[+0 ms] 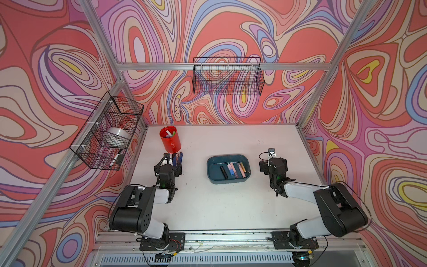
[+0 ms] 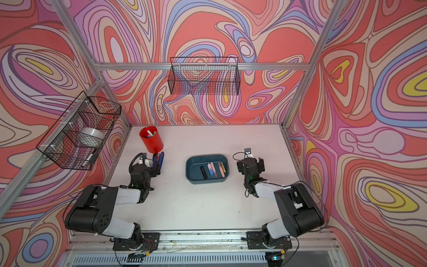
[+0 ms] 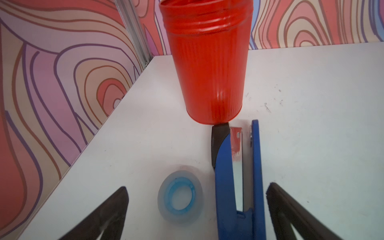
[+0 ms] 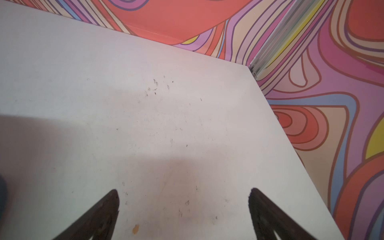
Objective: Put the lipstick into the storage box
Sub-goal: Reset both arms
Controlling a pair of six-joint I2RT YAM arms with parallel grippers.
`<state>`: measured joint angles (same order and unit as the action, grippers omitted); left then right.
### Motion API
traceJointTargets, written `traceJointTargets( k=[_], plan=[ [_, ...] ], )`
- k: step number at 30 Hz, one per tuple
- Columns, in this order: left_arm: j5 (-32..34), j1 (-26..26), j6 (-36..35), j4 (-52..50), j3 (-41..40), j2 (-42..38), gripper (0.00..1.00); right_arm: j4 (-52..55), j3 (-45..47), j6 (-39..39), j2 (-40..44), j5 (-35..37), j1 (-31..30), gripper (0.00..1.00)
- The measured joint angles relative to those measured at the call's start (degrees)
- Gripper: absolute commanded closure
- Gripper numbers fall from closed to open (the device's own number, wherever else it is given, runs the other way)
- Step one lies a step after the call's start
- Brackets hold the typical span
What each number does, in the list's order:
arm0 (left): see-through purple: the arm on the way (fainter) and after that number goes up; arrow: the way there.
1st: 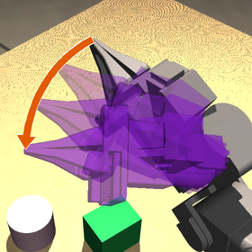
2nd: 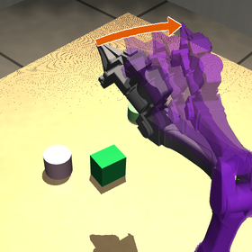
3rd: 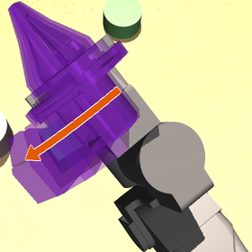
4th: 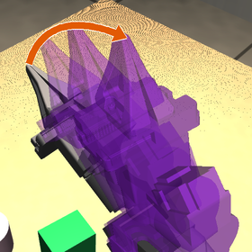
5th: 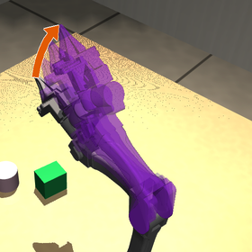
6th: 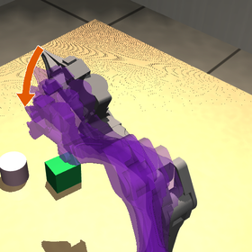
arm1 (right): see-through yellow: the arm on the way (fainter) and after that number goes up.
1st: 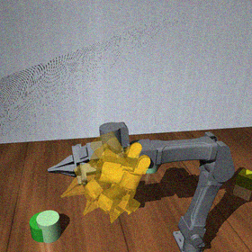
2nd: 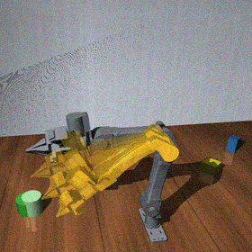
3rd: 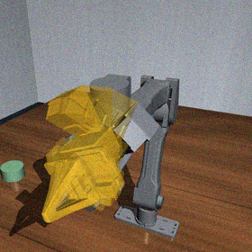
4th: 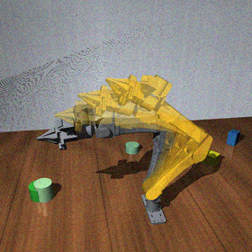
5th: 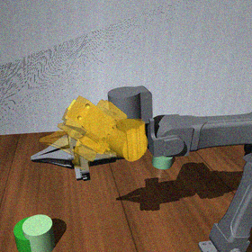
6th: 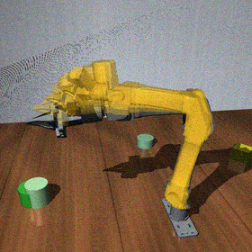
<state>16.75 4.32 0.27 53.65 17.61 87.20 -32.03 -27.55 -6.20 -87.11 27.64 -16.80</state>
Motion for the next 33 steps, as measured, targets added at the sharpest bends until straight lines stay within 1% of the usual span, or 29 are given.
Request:
traceJointTargets(
  k=[2,5,8,13,15,18,20,23,24,26,33],
  plan=[
    [-1.4,-0.3,0.1,0.5,-0.7,0.7,0.03,-5.2,0.2,-1.2,-4.1,-1.1,1.1,0.02],
    [-3.1,-0.5,0.2,2.9,-1.3,0.9,0.03,-10.4,-0.2,-1.5,-7.3,-4.0,3.5,0.02],
    [-4.3,-0.8,0.4,4.0,-1.3,0.9,0.04,-14.1,-0.3,-0.5,-7.9,-6.6,6.5,0.02],
    [-5.4,-1.0,0.4,3.8,-0.9,0.9,0.04,-21.9,3.0,2.2,-7.6,-11.6,10.5,0.02],
    [-5.9,-1.1,0.5,2.7,0.1,0.9,0.05,-25.2,4.0,3.2,-8.7,-13.7,12.0,0.02],
    [-6.2,-1.5,0.8,1.5,1.6,0.9,0.05,-26.4,4.1,3.8,-10.5,-16.9,13.4,0.02],
    [-6.0,-1.8,1.3,0.9,2.3,0.9,0.06,-26.9,4.1,4.2,-10.8,-18.6,13.5,0.02],
    [-5.9,-2.0,1.7,0.2,2.4,0.9,0.06,-26.2,3.2,5.1,-10.8,-21.0,14.4,0.02],
    [-5.9,-2.0,1.7,0.0,2.4,0.9,0.05,-26.0,2.8,5.5,-10.8,-21.4,14.9,0.02],
    [-5.8,-2.1,1.9,-0.5,2.4,0.9,0.0,-25.7,2.1,6.2,-10.8,-22.2,15.9,0.02],
    [-5.8,-2.2,2.3,-1.2,2.4,0.9,0.0,-23.1,0.8,7.5,-10.8,-23.3,16.7,0.01]
  ],
)
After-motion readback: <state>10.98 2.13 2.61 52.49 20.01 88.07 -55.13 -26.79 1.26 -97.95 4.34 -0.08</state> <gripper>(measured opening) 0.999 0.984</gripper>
